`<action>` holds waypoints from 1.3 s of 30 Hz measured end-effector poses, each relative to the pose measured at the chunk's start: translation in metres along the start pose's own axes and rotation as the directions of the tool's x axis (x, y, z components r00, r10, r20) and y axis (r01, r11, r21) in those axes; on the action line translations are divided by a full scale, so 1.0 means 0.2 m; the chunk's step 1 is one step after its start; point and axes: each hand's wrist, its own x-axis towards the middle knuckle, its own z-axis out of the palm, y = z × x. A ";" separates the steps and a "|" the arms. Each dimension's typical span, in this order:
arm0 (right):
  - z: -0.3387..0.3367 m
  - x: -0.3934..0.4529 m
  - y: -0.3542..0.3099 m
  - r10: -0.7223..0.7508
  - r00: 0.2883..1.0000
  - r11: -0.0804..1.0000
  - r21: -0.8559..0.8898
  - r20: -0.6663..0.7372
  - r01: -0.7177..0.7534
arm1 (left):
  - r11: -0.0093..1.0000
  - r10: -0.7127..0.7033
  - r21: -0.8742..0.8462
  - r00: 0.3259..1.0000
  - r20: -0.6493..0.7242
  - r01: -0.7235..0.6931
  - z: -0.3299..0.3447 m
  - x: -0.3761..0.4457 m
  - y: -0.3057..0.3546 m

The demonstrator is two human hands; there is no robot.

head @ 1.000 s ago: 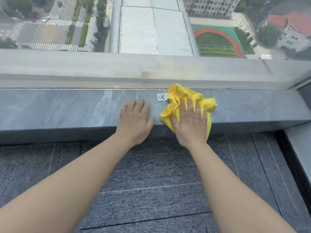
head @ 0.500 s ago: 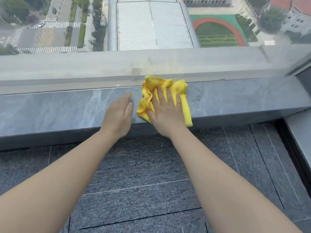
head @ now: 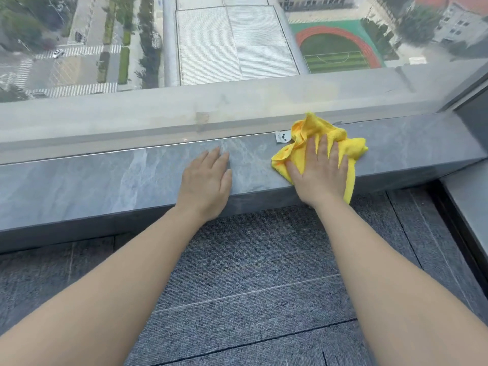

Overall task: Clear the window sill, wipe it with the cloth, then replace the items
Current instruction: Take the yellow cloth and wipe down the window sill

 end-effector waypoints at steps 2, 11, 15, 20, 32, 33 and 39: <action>-0.01 0.04 -0.04 0.094 0.996 0.995 0.033 0.005 -0.094 | 1.000 0.015 0.022 1.000 0.010 -0.015 0.02 0.02 0.02; 0.02 0.04 -0.15 -0.214 0.975 0.977 -0.002 -0.056 0.214 | 0.996 0.090 0.032 0.994 -0.059 -0.088 0.05 0.09 0.09; -0.01 0.05 0.06 -0.432 0.902 0.900 -0.067 0.002 0.432 | 0.993 0.121 0.016 0.992 -0.040 -0.120 0.09 0.14 0.20; -0.04 0.10 0.27 -0.204 0.979 0.979 -0.030 -0.022 0.204 | 0.983 0.176 0.038 0.984 0.025 -0.177 0.16 0.22 0.37; -0.11 0.32 0.28 0.285 0.959 0.951 0.127 0.006 -0.283 | 0.962 0.216 0.166 0.976 0.023 -0.216 0.27 0.28 0.49; -0.11 0.33 0.25 0.286 0.958 0.950 0.126 0.007 -0.285 | 0.963 0.211 0.166 0.977 0.020 -0.211 0.27 0.28 0.50; -0.08 0.23 0.36 -0.203 0.977 0.979 -0.003 -0.071 0.204 | 0.978 0.183 0.111 0.982 -0.033 -0.179 0.27 0.30 0.53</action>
